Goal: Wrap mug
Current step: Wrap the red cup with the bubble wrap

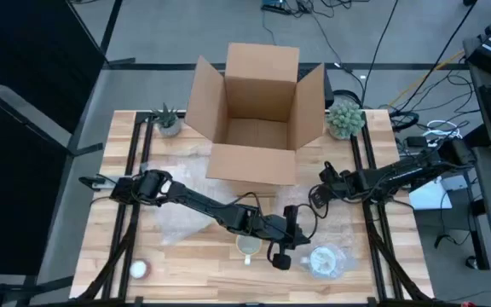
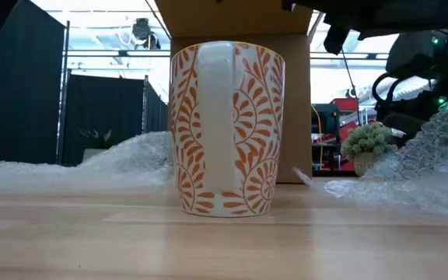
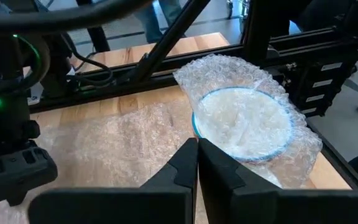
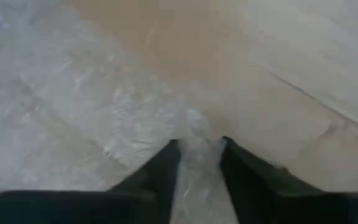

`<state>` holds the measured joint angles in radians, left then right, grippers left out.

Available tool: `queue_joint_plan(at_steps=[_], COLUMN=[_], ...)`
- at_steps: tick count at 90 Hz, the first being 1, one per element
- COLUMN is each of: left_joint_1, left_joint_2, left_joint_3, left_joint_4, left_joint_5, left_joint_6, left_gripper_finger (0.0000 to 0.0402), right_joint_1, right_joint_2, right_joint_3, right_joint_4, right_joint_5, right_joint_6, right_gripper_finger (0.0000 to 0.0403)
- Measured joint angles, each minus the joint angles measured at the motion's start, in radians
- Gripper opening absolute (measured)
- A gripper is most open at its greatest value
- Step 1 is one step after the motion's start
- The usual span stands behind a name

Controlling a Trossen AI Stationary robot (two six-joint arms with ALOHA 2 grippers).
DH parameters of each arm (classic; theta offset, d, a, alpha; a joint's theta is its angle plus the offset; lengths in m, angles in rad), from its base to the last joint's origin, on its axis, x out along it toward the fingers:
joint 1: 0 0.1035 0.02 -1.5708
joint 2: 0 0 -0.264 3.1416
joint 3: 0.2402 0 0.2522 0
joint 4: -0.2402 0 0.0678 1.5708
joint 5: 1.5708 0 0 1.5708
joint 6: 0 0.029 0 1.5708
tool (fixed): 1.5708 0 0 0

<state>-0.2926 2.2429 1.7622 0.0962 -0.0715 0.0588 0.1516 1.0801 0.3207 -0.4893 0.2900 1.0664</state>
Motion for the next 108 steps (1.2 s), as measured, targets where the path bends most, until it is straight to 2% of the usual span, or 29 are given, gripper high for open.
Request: queue_joint_plan(at_steps=[4, 8, 15, 32, 47, 64, 78, 95, 108], left_joint_1=[-0.002, -0.004, -0.006, -0.012, -0.015, -0.018, -0.024, -0.018, 0.012], left_joint_2=[0.000, -0.005, -0.019, -0.077, -0.095, -0.101, -0.127, -0.199, -0.196], left_joint_3=[0.000, 0.000, -0.001, -0.001, 0.000, 0.000, 0.000, 0.001, 0.001], left_joint_4=[-0.005, -0.015, -0.024, -0.076, -0.096, -0.204, -0.260, -0.384, -0.382], left_joint_5=[0.000, 0.000, 0.000, -0.009, -0.016, -0.016, -0.020, -0.145, -0.174], left_joint_6=[0.001, 0.001, 0.000, 0.000, 0.000, -0.001, -0.025, -0.012, 0.010], left_gripper_finger=[0.0000, 0.0000, 0.0000, 0.0000, 0.0000, 0.0000, 0.0000, 0.0000, 0.0000], right_joint_1=[0.006, 0.016, 0.036, 0.119, 0.201, 0.322, 0.423, 0.534, 0.607], right_joint_2=[0.001, 0.002, 0.005, 0.004, 0.004, 0.003, 0.003, 0.003, 0.003], right_joint_3=[0.011, 0.030, 0.088, 0.320, 0.511, 0.651, 0.711, 0.722, 0.722], right_joint_4=[-0.007, -0.024, -0.101, -0.394, -0.546, -0.561, -0.555, -0.444, -0.337], right_joint_5=[-0.024, -0.047, -0.069, -0.026, -0.011, -0.017, -0.020, -0.036, -0.035], right_joint_6=[-0.023, -0.042, -0.061, -0.068, -0.042, 0.004, 0.077, 0.137, 0.151], right_gripper_finger=[0.0024, 0.0011, 0.0010, 0.0002, 0.0001, 0.0001, 0.0000, 0.0000, 0.0000])
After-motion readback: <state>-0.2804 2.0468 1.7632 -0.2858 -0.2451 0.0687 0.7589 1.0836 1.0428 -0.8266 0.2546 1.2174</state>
